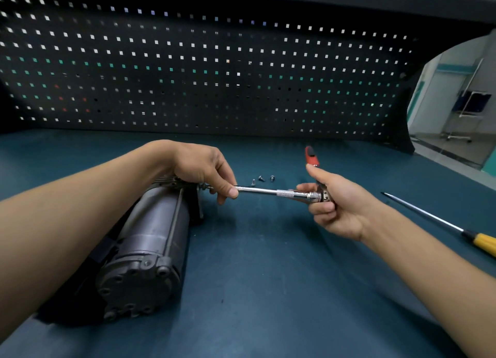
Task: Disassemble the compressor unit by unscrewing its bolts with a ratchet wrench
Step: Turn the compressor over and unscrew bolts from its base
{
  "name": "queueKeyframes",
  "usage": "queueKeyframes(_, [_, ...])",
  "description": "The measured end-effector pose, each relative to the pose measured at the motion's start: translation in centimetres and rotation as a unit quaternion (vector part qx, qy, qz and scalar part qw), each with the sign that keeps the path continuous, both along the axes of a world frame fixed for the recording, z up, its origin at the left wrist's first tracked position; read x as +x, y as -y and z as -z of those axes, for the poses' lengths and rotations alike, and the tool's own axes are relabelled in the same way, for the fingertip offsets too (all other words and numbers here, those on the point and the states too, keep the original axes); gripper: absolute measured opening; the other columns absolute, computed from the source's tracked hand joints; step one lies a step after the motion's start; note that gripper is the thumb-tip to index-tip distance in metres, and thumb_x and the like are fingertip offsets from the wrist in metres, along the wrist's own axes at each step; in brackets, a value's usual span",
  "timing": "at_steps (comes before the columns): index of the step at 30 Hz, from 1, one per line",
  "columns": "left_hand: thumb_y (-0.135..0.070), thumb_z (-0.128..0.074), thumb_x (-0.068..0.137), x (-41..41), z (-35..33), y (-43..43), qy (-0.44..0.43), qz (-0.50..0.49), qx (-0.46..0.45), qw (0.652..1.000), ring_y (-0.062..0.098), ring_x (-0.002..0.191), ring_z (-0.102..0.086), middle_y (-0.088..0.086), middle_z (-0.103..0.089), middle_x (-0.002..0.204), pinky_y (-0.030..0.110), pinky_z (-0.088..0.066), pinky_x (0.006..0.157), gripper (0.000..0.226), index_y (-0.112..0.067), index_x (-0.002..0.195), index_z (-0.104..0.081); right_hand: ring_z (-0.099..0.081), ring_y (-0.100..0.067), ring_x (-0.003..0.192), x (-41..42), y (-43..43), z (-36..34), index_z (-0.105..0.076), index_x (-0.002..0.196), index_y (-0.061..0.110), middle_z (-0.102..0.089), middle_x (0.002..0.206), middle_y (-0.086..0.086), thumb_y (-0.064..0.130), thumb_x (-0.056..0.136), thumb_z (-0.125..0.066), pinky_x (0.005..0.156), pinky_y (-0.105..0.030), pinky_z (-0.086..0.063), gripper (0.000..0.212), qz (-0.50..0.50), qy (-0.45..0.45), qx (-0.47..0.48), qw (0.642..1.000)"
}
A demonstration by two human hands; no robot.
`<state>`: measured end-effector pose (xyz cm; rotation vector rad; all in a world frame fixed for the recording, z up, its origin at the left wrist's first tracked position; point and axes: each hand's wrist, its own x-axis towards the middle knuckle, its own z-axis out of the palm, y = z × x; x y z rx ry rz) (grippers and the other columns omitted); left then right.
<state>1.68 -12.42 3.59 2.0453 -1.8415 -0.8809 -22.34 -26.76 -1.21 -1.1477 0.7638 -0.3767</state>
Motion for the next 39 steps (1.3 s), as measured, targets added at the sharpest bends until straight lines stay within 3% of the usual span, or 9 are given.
queueKeyframes(8, [-0.053, -0.070, 0.074, -0.04, -0.15, -0.07, -0.004, 0.000, 0.009, 1.000, 0.005, 0.069, -0.057, -0.006, -0.072, 0.075, 0.010, -0.042, 0.064, 0.035, -0.022, 0.089, -0.075, -0.044, -0.017, 0.058, -0.15, -0.18, -0.01, -0.061, 0.081, 0.021, -0.078, 0.094, -0.011, 0.059, 0.051, -0.084, 0.039, -0.018, -0.035, 0.055, -0.005, 0.050, -0.221, 0.974])
queueKeyframes(12, [-0.054, -0.064, 0.077, -0.16, -0.23, -0.09, -0.012, 0.003, 0.010, 1.000, 0.007, 0.072, -0.057, -0.005, -0.073, 0.077, 0.011, -0.042, 0.068, 0.041, -0.021, 0.097, -0.076, -0.046, -0.015, 0.045, -0.30, -0.26, 0.51, -0.064, 0.075, 0.018, -0.077, 0.084, -0.012, 0.054, 0.055, -0.084, 0.040, -0.020, -0.038, 0.046, 0.012, 0.065, -0.310, 0.949])
queueKeyframes(17, [-0.056, -0.060, 0.080, -0.16, -0.30, -0.15, -0.012, -0.001, 0.010, 1.000, 0.009, 0.075, -0.058, -0.003, -0.074, 0.081, 0.013, -0.044, 0.071, 0.044, -0.020, 0.099, -0.076, -0.051, -0.018, 0.046, -0.47, 0.07, 0.69, -0.070, 0.071, 0.013, -0.064, 0.058, -0.007, 0.043, 0.067, -0.082, 0.047, -0.028, -0.041, 0.033, 0.022, 0.091, -0.471, 0.877])
queueKeyframes(20, [-0.056, -0.060, 0.080, -0.07, -0.25, -0.24, -0.008, 0.001, 0.016, 1.000, 0.008, 0.075, -0.058, -0.002, -0.075, 0.081, 0.021, -0.044, 0.078, 0.042, -0.021, 0.098, -0.077, -0.051, -0.031, 0.056, -0.52, -0.01, 0.63, -0.075, 0.071, 0.013, -0.066, 0.070, -0.025, 0.029, 0.073, -0.083, 0.054, -0.044, -0.041, 0.018, 0.013, 0.123, -0.525, 0.842])
queueKeyframes(24, [-0.055, -0.062, 0.079, -0.14, -0.25, -0.29, -0.016, 0.002, 0.008, 1.000, 0.009, 0.073, -0.058, -0.002, -0.074, 0.079, 0.013, -0.042, 0.072, 0.037, -0.023, 0.092, -0.077, -0.065, -0.014, 0.070, -0.65, 0.21, 0.71, -0.078, 0.084, 0.007, -0.073, 0.080, -0.002, 0.010, 0.078, -0.084, 0.069, -0.020, -0.049, 0.009, -0.024, 0.106, -0.683, 0.722])
queueKeyframes(27, [-0.055, -0.062, 0.079, -0.09, -0.29, -0.25, -0.015, 0.004, 0.005, 1.000, 0.008, 0.073, -0.058, -0.002, -0.074, 0.079, 0.011, -0.043, 0.071, 0.035, -0.024, 0.091, -0.076, -0.063, -0.011, 0.074, -0.69, 0.58, 0.65, -0.077, 0.090, 0.005, -0.073, 0.083, -0.002, 0.006, 0.076, -0.085, 0.072, -0.012, -0.045, 0.016, -0.016, 0.099, -0.732, 0.674])
queueKeyframes(32, [-0.055, -0.063, 0.078, -0.16, -0.34, -0.29, -0.014, 0.008, 0.002, 1.000, 0.009, 0.074, -0.057, -0.003, -0.073, 0.076, 0.013, -0.043, 0.075, 0.038, -0.022, 0.092, -0.076, -0.065, -0.009, 0.076, -0.77, 0.42, 0.64, -0.078, 0.091, 0.007, -0.073, 0.082, 0.000, 0.008, 0.077, -0.085, 0.071, -0.012, -0.046, 0.015, -0.008, 0.091, -0.715, 0.693])
queueKeyframes(36, [-0.050, -0.064, 0.080, -0.38, -0.37, -0.37, -0.006, 0.003, 0.001, 1.000, 0.008, 0.071, -0.056, -0.004, -0.072, 0.074, 0.013, -0.043, 0.072, 0.032, -0.021, 0.088, -0.075, -0.060, 0.003, 0.062, -0.88, 0.01, 0.76, -0.076, 0.083, 0.020, -0.068, 0.067, 0.018, 0.019, 0.082, -0.081, 0.061, -0.007, -0.041, 0.005, -0.026, 0.069, -0.603, 0.795])
queueKeyframes(39, [-0.047, -0.066, 0.080, -0.58, -0.40, -0.45, -0.006, -0.002, -0.002, 1.000, 0.006, 0.069, -0.056, -0.005, -0.072, 0.072, 0.012, -0.042, 0.069, 0.028, -0.021, 0.085, -0.075, -0.054, 0.000, 0.052, -0.67, -0.17, 0.35, -0.076, 0.077, 0.021, -0.063, 0.057, 0.016, 0.035, 0.084, -0.076, 0.054, -0.010, -0.039, 0.016, -0.017, 0.049, -0.553, 0.831])
